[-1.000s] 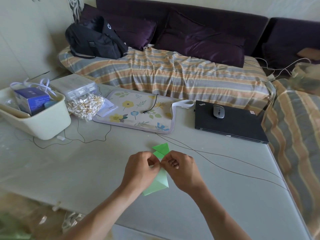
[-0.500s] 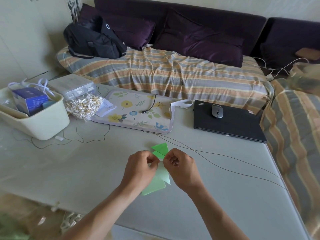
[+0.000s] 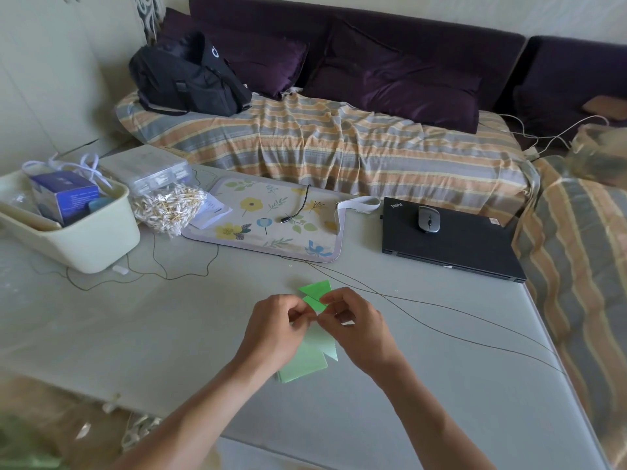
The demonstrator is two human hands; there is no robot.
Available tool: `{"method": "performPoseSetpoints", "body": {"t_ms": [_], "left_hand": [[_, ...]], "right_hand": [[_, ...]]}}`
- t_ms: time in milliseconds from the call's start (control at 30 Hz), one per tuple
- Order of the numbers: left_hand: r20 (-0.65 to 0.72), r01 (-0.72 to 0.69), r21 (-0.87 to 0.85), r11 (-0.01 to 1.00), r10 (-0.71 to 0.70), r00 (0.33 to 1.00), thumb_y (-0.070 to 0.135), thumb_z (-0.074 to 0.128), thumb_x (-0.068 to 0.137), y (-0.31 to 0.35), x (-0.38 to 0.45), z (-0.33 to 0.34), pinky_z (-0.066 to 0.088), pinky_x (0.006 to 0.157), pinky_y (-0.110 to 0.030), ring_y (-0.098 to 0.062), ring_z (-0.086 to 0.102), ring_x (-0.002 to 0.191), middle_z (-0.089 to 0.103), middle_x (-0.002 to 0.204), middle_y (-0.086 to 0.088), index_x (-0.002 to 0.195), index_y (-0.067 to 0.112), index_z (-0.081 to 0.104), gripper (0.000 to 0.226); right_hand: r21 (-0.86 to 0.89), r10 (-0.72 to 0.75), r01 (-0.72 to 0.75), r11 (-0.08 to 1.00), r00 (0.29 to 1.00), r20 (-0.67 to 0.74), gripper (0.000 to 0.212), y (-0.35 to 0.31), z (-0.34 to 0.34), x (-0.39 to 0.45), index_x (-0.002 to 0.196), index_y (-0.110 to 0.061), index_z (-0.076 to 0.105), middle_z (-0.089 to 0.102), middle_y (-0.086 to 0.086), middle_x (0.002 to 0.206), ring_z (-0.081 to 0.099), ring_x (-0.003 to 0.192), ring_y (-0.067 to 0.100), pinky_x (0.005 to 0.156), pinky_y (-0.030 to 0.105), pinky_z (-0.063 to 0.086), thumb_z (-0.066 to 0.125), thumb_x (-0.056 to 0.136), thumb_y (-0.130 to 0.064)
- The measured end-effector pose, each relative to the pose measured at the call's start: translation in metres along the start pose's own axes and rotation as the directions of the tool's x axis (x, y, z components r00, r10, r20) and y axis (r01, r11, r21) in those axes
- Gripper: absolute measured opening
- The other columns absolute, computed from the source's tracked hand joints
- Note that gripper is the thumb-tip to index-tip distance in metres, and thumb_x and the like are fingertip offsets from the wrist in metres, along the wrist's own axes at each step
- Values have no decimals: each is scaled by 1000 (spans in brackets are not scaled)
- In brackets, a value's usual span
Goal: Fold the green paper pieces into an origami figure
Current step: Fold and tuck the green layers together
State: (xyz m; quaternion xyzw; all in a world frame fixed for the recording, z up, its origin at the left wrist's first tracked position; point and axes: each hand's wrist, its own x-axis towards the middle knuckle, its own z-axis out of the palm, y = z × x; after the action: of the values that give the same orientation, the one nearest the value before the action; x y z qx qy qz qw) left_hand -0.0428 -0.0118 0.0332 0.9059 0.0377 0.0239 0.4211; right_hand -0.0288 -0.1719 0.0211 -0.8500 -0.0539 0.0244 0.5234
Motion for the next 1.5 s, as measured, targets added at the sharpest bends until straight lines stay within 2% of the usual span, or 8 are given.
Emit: {"method": "performPoseSetpoints", "body": {"t_ms": [67,167,267,433,667,1233,1367,1500], "left_hand": [[6,2,2,1000,-2,1000,22,75,86,-2,1,0,35,51,-12,0,55,53,69,63,11,73,25,75,13],[-6,-3,9,1000,3,1000,19,77,85,-2,2,0,34,51,-11,3,56,54,69,61,13,74,24,75,12],[-19,-9,8,1000,9,1000,18,77,85,1,0,0,34,50,-10,5,55,52,63,54,15,75,21,75,11],[-58,-22,71,997,27,998,26,77,85,2,0,0,28,45,-19,-7,43,44,43,43,7,68,24,65,21],[-53,-25,54,998,28,998,7,72,87,1,2,-1,38,56,-7,11,58,63,61,57,20,71,25,70,23],[-41,99,-27,995,-100,994,13,77,84,8,-4,-5,37,49,-8,8,55,50,60,50,14,72,20,75,14],[-56,185,-145,972,-195,979,19,77,86,5,-2,-6,47,56,-18,-5,64,57,64,56,12,76,20,76,10],[-48,280,-304,911,-308,950,23,74,89,6,-1,-8,46,54,-14,-9,66,58,74,72,4,81,19,75,9]], "right_hand": [[0,22,-22,1000,999,28,20,-1,-2,0,103,-29,69,72,-9,82,65,72,5,71,16,51,75,86,-19],[-48,2,0,999,999,47,4,0,0,1,85,-23,74,74,-8,79,62,69,3,69,16,50,76,85,-19],[-89,-7,7,996,1000,2,11,-1,2,0,75,-19,70,69,-5,70,55,62,2,61,14,44,75,85,-17],[-133,-105,98,986,993,-48,12,-6,2,-2,75,-11,64,55,-9,61,49,59,6,56,12,37,70,86,-10],[-201,-107,89,976,991,-81,8,0,-1,1,82,-12,63,45,-8,54,43,54,10,53,14,33,66,88,-8],[-99,-23,26,995,999,31,11,-3,2,-2,78,-20,66,40,-11,50,34,53,10,52,17,32,72,87,-20],[17,105,-106,994,992,65,12,2,-3,2,88,-26,67,54,-7,63,46,61,11,60,25,40,76,86,-33],[75,107,-110,991,993,49,43,3,-2,1,113,-33,58,72,-10,102,66,94,10,86,31,54,84,78,-37]]}}
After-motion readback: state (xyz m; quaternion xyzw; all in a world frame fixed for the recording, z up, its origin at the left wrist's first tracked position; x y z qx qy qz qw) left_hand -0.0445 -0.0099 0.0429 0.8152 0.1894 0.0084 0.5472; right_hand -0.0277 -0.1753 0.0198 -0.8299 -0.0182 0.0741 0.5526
